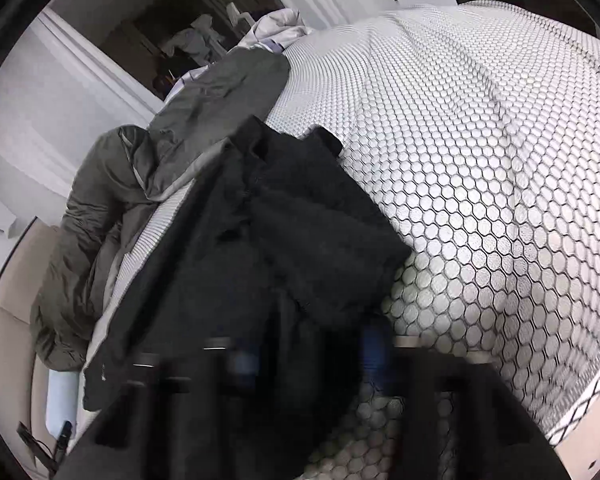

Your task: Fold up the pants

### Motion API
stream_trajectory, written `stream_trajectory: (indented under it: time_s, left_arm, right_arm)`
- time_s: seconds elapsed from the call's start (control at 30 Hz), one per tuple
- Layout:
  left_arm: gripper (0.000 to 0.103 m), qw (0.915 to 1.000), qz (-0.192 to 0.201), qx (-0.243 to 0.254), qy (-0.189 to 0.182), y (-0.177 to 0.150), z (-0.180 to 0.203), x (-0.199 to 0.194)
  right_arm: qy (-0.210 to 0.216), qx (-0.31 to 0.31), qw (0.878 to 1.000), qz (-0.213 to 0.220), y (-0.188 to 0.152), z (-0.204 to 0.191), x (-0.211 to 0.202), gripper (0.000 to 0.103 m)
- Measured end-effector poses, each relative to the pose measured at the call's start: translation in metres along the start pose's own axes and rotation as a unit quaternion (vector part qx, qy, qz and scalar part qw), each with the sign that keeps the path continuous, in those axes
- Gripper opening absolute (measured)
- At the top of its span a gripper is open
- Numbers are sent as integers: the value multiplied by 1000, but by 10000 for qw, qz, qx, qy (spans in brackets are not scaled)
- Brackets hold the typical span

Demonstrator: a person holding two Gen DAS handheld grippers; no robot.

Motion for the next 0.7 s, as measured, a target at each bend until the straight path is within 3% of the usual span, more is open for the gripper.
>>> stream_trajectory:
  time_s: [0.1, 0.23, 0.27, 0.37, 0.47, 0.57, 0.63, 0.7]
  left_arm:
    - [102, 9998, -69, 63, 187, -4, -13, -2]
    - [102, 9994, -157, -2, 318, -7, -33, -7]
    - [102, 9993, -142, -41, 345, -7, -38, -9]
    - [102, 9988, -71, -187, 437, -5, -55, -19]
    - [102, 9953, 202, -492, 807, 5, -87, -30]
    - [102, 9887, 78, -978, 1130, 12, -129, -31]
    - [102, 9829, -47, -1297, 1305, 14, -161, -33]
    - [98, 9796, -170, -1434, 1398, 14, -185, -36]
  right_arm:
    - [-357, -422, 9978, 378, -15, -5, -39, 20]
    - [-665, -125, 9977, -104, -46, 27, -38, 25]
    - [-592, -39, 9982, -122, -50, 29, -38, 30]
    - [-1046, -168, 9938, 343, -49, 17, -71, 66]
    - [-1479, -457, 9840, 880, -44, -5, -103, 69]
    - [-1249, -1030, 9824, 928, -34, -40, -105, 70]
    - [-1088, -1349, 9818, 771, -29, -69, -90, 77]
    - [-584, -1477, 9846, 725, -27, -93, -72, 81]
Point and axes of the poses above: each gripper's, at about its wrist camera, not at the fingertips, and x roughly the way its jaws point, z to its right, y to its top, the point moved 3 cm from there along x, roughly the way its jaws point, and after that the axes turned 15 degrees about -x, right-handed, at the moved point
